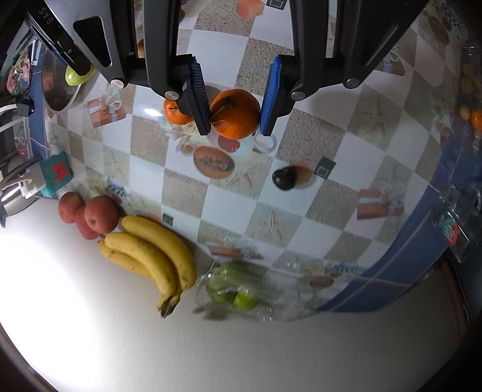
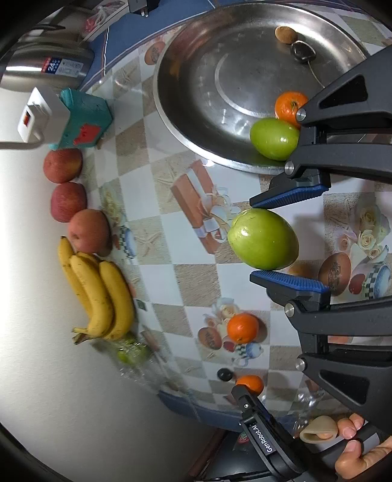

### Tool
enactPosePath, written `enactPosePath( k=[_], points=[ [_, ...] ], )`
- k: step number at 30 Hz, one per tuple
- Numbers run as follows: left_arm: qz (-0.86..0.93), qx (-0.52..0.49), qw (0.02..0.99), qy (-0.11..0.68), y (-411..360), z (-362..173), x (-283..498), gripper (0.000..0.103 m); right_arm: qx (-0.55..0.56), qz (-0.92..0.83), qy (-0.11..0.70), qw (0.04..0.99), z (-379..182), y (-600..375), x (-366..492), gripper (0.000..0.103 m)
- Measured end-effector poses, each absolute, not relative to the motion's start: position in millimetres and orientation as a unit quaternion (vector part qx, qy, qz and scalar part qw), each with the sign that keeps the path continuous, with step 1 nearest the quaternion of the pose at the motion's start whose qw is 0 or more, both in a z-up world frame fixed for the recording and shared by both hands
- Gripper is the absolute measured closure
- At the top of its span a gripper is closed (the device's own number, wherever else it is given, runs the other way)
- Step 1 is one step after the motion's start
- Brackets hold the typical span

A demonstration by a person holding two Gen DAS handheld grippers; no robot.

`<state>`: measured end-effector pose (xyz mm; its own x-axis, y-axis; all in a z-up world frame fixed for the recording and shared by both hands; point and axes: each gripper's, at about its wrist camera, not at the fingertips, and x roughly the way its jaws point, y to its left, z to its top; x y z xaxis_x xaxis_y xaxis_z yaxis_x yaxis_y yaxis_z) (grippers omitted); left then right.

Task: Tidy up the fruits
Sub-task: 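Lift and carry the green apple and orange over the steel basin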

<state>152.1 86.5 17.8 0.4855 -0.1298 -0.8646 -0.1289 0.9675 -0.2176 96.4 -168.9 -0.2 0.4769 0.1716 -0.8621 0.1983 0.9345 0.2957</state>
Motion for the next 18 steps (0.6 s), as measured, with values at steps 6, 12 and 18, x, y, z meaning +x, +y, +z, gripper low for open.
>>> enactPosePath(
  k=[6, 12, 18],
  points=[
    [-0.001, -0.132, 0.863, 0.488, 87, 37, 147, 0.067, 0.190, -0.014, 0.494, 0.849, 16, -177, 88, 0.059],
    [-0.008, -0.139, 0.866, 0.480, 83, 46, 142, 0.067, 0.193, -0.032, 0.496, 0.846, 15, -190, 85, 0.059],
    [-0.018, -0.122, 0.867, 0.483, 64, 48, 140, 0.067, 0.208, -0.072, 0.494, 0.841, 11, -220, 77, 0.059]
  ],
)
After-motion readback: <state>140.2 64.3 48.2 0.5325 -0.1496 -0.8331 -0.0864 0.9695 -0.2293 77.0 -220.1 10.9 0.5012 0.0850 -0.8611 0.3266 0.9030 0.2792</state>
